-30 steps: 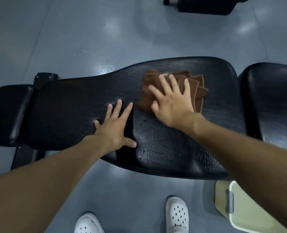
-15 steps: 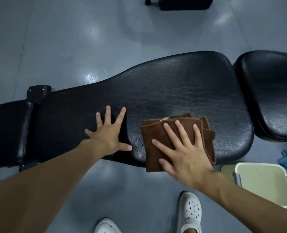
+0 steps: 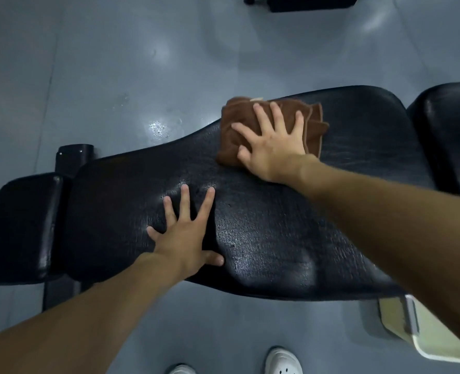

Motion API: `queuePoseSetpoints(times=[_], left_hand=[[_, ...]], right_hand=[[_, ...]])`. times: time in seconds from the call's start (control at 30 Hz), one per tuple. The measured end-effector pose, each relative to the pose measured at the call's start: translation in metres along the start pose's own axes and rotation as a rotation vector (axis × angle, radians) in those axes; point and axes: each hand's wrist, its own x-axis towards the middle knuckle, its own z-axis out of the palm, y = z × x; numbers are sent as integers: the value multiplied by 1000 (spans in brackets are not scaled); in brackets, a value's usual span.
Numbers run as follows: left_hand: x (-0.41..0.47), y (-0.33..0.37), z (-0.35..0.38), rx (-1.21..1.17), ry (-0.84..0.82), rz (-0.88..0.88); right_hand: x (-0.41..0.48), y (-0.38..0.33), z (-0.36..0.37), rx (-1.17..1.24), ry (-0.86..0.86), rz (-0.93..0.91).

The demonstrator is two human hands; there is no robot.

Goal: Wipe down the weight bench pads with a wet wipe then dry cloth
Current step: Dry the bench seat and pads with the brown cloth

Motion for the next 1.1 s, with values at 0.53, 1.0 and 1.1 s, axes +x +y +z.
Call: queuePoseSetpoints(times=[0.53, 1.0, 1.1], left_hand=[[3, -2, -1, -23, -3, -9], [6, -27, 1, 111, 123, 181], [15, -58, 1, 107, 338, 329]], right_hand=[[-53, -13, 9, -19, 19, -69], [-234, -74, 64, -52, 45, 8], [-216, -75, 72, -85, 113, 6]])
